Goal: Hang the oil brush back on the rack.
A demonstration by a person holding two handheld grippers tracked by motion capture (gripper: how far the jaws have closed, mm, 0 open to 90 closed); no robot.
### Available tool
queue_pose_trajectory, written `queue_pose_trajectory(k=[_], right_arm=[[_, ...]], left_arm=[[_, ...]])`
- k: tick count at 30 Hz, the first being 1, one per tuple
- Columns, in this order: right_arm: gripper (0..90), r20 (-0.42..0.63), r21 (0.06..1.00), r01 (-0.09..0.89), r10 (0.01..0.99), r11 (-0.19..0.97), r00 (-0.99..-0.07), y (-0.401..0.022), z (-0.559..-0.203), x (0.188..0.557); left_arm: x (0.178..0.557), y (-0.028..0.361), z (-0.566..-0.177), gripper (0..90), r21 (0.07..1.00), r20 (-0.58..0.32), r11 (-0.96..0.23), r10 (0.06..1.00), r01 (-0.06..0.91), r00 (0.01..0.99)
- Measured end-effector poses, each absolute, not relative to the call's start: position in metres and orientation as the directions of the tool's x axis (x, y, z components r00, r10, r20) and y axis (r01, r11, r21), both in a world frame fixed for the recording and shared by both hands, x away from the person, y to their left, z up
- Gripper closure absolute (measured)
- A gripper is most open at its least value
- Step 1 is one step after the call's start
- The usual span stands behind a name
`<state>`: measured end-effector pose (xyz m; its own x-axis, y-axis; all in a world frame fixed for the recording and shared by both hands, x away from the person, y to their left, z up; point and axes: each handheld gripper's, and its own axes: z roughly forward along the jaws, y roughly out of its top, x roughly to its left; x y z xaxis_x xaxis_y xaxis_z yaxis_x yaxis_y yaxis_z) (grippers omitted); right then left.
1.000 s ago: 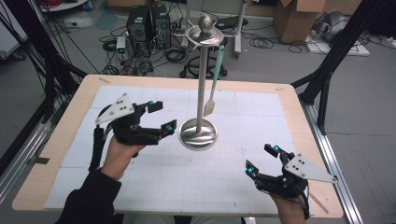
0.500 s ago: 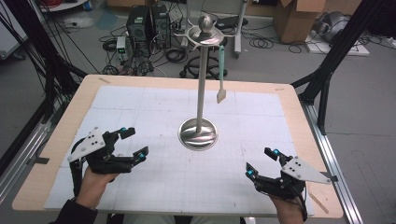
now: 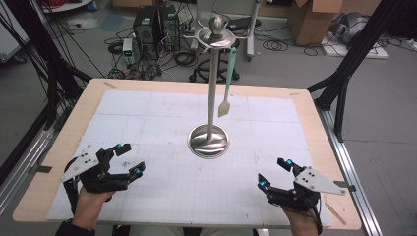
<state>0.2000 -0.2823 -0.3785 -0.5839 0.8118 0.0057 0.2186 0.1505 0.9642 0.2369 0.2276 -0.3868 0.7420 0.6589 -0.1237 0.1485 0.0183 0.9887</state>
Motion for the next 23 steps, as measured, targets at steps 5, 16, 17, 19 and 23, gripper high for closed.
queue_pose_trajectory(k=[5,16,17,19,23], right_arm=[[18.5,0.007,0.963,0.222,0.815,0.150,-0.580,-0.2825,-0.3785,0.1996],[18.5,0.006,0.963,0.224,0.815,0.152,-0.580,-0.2828,-0.3795,0.2006],[18.5,0.009,0.963,0.226,0.814,0.150,-0.580,-0.2826,-0.3795,0.2006],[18.5,0.005,0.963,0.222,0.815,0.152,-0.580,-0.2830,-0.3796,0.2009],[18.5,0.011,0.963,0.226,0.815,0.147,-0.579,-0.2841,-0.3796,0.2005]], left_arm=[[0.2357,0.2295,-0.3889,17.1,0.987,-0.134,0.025,0.663,0.157,0.737],[0.2370,0.2282,-0.3906,17.2,0.986,-0.136,0.019,0.659,0.164,0.740],[0.2371,0.2283,-0.3906,17.2,0.986,-0.137,0.020,0.659,0.165,0.740],[0.2372,0.2283,-0.3912,17.2,0.986,-0.139,0.022,0.660,0.166,0.738],[0.2383,0.2277,-0.3929,17.2,0.985,-0.140,0.018,0.661,0.171,0.737]])
